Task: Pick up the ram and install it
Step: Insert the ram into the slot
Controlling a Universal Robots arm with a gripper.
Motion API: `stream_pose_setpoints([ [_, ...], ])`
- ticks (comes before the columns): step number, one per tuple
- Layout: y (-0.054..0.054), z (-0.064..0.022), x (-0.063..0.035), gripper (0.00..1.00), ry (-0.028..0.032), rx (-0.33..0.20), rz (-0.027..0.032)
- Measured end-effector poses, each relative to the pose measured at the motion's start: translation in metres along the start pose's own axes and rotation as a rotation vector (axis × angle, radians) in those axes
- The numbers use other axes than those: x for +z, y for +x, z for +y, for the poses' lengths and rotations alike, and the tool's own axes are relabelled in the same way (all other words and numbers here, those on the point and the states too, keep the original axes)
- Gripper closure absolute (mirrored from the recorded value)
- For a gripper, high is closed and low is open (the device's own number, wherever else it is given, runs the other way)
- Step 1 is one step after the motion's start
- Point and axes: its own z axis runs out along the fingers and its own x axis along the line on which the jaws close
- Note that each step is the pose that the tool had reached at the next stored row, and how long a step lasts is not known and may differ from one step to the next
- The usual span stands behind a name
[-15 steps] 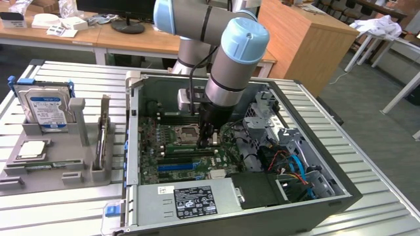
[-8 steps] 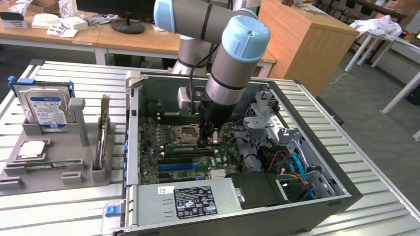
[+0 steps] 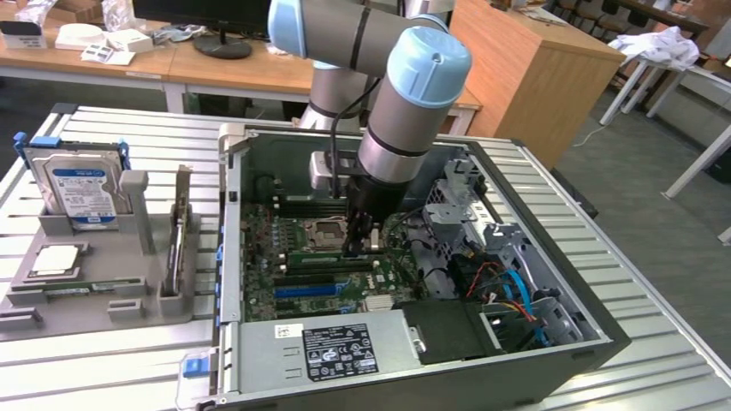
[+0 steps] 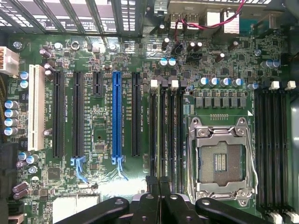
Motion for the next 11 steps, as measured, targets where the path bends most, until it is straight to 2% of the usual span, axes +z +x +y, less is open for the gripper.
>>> stream_pose_setpoints([
  [11, 0.0006, -0.0001, 0.0005, 0.89, -0.0002, 0.0, 0.0],
])
